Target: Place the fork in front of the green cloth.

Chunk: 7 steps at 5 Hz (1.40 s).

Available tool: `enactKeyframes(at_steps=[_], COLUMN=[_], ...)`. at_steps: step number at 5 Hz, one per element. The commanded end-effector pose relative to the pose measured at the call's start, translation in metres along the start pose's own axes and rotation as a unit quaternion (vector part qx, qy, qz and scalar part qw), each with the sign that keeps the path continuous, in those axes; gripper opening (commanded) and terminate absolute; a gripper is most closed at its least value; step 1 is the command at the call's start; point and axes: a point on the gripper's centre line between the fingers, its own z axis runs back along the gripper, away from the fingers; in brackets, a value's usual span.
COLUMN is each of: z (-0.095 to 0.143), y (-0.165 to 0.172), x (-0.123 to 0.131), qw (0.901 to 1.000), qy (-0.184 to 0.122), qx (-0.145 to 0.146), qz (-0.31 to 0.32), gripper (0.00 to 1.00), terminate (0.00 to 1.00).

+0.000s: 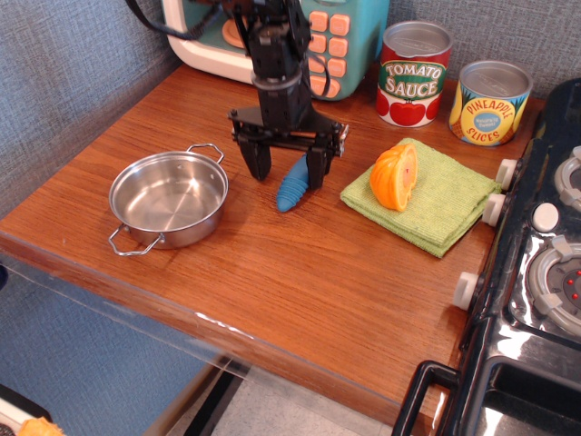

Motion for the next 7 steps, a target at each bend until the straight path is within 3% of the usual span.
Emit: enactKeyframes(at_steps=[1,2,3,4,5,6,7], z=[-0.003,-0.004,-0.004,0.015,0.055,0.087,0.093], y=[-0.013,-0.015,-0.017,-0.018,-0.023,-0.037,-0.048], x=[0.014,0.013,0.011,0.014,0.009,-0.015,-0.048], qw=[0.9996,0.9996,0.9996,0.9995,0.9978,0.9963,0.9962], qy=[-0.020,-0.018,-0.007,-0.024,-0.061,-0.077,-0.053], qx=[0.000,0.004,0.006,0.001,-0.025,-0.035,-0.063], qz=[-0.021,-0.023,-0.028,-0.021,-0.007,-0.018,-0.029], gripper=[1.00,0.00,0.00,0.00,0.00,0.00,0.00], terminate=[0.00,0.00,0.00,0.00,0.00,0.00,0.00])
